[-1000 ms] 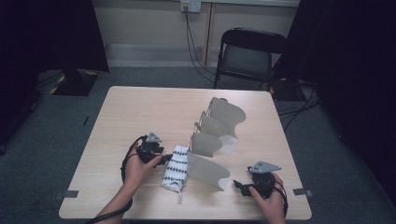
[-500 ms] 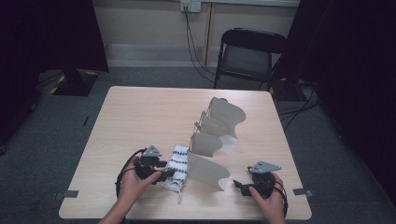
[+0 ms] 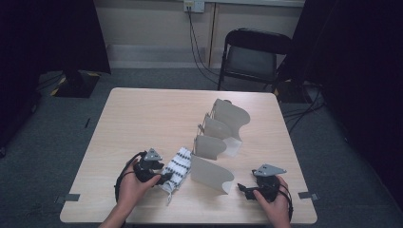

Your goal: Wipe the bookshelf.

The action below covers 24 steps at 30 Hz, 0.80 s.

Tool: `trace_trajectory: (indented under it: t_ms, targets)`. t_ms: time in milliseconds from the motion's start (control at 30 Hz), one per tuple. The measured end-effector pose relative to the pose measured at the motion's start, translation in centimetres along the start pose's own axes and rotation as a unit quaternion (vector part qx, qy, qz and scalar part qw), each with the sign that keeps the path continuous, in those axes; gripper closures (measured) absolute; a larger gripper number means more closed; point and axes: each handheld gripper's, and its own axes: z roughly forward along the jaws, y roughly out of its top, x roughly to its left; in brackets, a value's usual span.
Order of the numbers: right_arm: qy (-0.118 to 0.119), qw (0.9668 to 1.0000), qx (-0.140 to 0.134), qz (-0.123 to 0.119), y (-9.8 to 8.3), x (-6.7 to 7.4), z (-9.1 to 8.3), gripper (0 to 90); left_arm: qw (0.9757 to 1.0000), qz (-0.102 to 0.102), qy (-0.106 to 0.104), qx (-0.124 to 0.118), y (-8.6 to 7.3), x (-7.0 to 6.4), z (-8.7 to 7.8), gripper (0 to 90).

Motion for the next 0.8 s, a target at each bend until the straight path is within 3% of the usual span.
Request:
trace_trajectory:
  t_ms: [100,167,300,367,500,633,667,800]
  targets:
    - [0.0,1.0,0.0,0.0,0.0,0.0,0.0,16.7,0.9999,0.004,-0.001,-0.016,1.0,-0.1,0.3,41.9]
    - [0.0,1.0,0.0,0.0,0.0,0.0,0.0,16.7,0.9996,-0.006,-0.01,-0.026,1.3,-0.1,0.9,40.6]
    - [0.0,1.0,0.0,0.0,0.0,0.0,0.0,16.6,0.9999,0.008,-0.01,-0.005,0.9,-0.1,2.2,39.6]
    - [0.0,1.0,0.0,0.0,0.0,0.0,0.0,16.7,0.9998,0.011,-0.012,-0.009,0.5,-0.3,2.4,41.2]
    - [0.0,1.0,0.0,0.0,0.0,0.0,0.0,16.6,0.9994,0.016,-0.028,-0.008,0.5,-0.4,2.4,55.8]
    - [0.0,1.0,0.0,0.0,0.0,0.0,0.0,16.6,0.9992,0.014,-0.036,-0.011,0.4,-0.4,2.4,62.3]
    - [0.0,1.0,0.0,0.0,0.0,0.0,0.0,16.6,0.9988,0.01,-0.046,-0.009,0.4,-0.4,2.4,70.2]
    - [0.0,1.0,0.0,0.0,0.0,0.0,0.0,16.6,0.9991,0.015,-0.039,0.002,0.8,-0.9,2.4,78.7]
